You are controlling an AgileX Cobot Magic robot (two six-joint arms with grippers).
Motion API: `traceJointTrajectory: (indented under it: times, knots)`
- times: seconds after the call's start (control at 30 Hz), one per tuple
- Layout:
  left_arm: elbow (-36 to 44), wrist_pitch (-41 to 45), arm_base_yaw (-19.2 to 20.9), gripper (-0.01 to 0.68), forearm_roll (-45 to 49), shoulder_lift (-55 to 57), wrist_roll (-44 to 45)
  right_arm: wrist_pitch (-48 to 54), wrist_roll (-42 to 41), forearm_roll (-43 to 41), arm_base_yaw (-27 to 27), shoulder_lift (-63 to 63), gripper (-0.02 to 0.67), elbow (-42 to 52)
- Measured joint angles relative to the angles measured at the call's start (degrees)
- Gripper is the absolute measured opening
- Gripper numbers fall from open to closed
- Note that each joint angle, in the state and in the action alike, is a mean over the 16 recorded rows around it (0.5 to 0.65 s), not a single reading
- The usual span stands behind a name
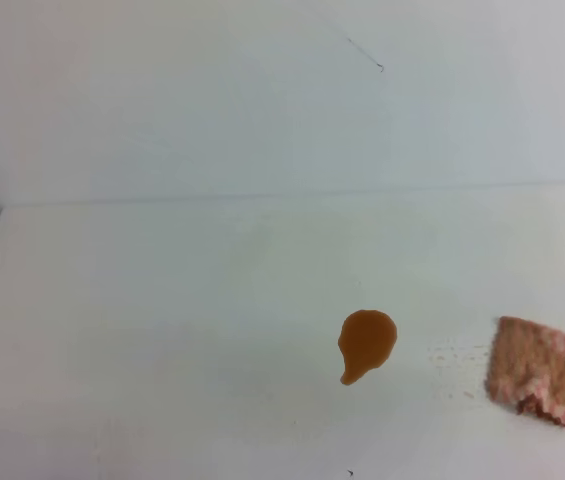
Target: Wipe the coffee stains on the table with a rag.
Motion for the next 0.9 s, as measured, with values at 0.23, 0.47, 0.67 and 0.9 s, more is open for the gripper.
traceJointTrajectory:
  times: [0.23, 0.47, 0.67, 0.9]
  knots:
    - [0.0, 0.0, 0.0, -0.001, 0.0, 0.0, 0.0, -2.4, -3.1, 0.9, 1.8, 14.9, 0.461, -4.8]
    - [0.0, 0.0, 0.0, -0.001, 0.0, 0.0, 0.0, -3.4, -3.2, 0.6, 1.9, 26.3, 0.458, -9.5]
    - [0.0, 0.0, 0.0, -0.001, 0.0, 0.0, 0.0, -2.9, -3.7, 0.3, 2.2, 32.7, 0.373, -12.6]
    - [0.0, 0.0, 0.0, -0.001, 0.0, 0.0, 0.0, -2.8, -6.1, 0.0, 3.4, 36.8, 0.170, -14.3]
